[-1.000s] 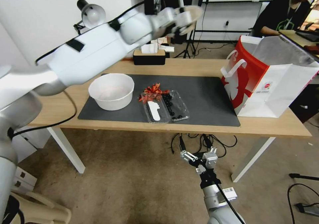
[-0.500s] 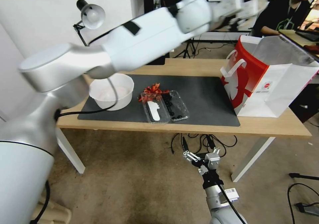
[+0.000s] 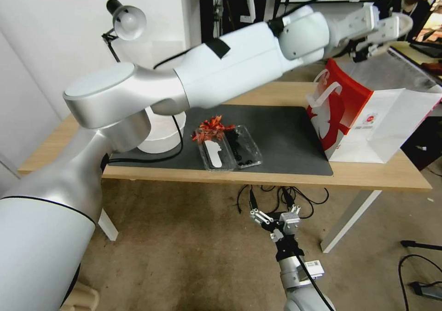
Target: Pick up the trash from the table and place it into the takeout bag.
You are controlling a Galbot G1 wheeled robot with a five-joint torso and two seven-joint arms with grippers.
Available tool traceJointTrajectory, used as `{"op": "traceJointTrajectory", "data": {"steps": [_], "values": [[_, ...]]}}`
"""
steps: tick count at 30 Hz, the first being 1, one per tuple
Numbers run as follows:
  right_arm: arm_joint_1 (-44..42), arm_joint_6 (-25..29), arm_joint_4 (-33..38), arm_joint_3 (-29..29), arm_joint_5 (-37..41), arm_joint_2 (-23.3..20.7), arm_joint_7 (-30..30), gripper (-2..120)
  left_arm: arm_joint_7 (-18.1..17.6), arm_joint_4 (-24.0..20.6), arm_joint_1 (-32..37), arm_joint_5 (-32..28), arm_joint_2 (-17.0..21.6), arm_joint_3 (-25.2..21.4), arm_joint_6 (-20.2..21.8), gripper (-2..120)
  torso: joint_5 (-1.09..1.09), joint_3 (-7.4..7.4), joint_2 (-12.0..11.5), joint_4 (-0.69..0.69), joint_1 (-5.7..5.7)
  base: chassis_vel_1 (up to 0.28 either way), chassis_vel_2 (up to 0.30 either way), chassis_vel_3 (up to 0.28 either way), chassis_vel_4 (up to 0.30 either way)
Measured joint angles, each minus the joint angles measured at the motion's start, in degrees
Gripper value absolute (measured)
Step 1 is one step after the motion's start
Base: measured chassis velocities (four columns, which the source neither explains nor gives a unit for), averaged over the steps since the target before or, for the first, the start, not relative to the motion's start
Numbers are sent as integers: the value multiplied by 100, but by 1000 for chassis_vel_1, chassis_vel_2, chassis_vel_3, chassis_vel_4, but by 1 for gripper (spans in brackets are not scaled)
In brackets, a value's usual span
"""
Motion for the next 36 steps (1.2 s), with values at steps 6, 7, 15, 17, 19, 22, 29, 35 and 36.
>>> {"op": "traceJointTrajectory", "data": {"steps": [6, 7, 15, 17, 19, 22, 29, 35, 36], "values": [[1, -12, 0, -12, -10, 30, -2, 100, -20, -88, -4, -187, 8, 108, -151, 0, 0, 0, 0, -1, 0, 0, 0, 0, 0], [-2, -17, 0, -15, -10, 39, -2, 100, -20, -103, 2, -205, 12, 147, -252, 0, 0, 0, 0, 0, 0, 0, 0, 0, 0], [0, -27, -7, -61, -10, 105, -5, 100, -29, -182, 5, -250, 18, 355, -547, 2, 0, 0, 0, 0, 0, 0, 0, 0, 0], [-13, -28, 5, -67, -10, 130, -7, 100, -52, -187, 1, -240, 19, 424, -551, 11, 0, 0, 0, -1, 0, 0, 0, 0, 0], [-31, -28, 34, -79, -10, 147, -13, 100, -70, -169, 12, -214, 20, 451, -540, 18, 0, -1, 0, -1, -1, 0, 0, 0, 0], [-59, -27, 79, -88, -10, 155, -16, 100, -85, -103, 71, -102, 23, 470, -519, 31, 0, -1, 0, 0, 0, 0, 0, 0, 0], [-56, -11, 71, -91, -10, 155, -18, 100, -163, 21, 32, -52, 24, 344, -458, 56, -1, -1, 1, -1, 0, 0, 0, 0, 0], [-5, -7, 122, -132, -8, 152, -20, 100, -644, -77, 93, -129, 196, -137, -97, 76, 0, -1, 1, -3, 0, 0, 0, 0, 0], [-5, -7, 122, -132, -8, 152, -20, 100, -659, -89, 97, -139, 207, -149, -84, 76, 0, -1, 1, -3, 0, 0, 0, 0, 0]]}}
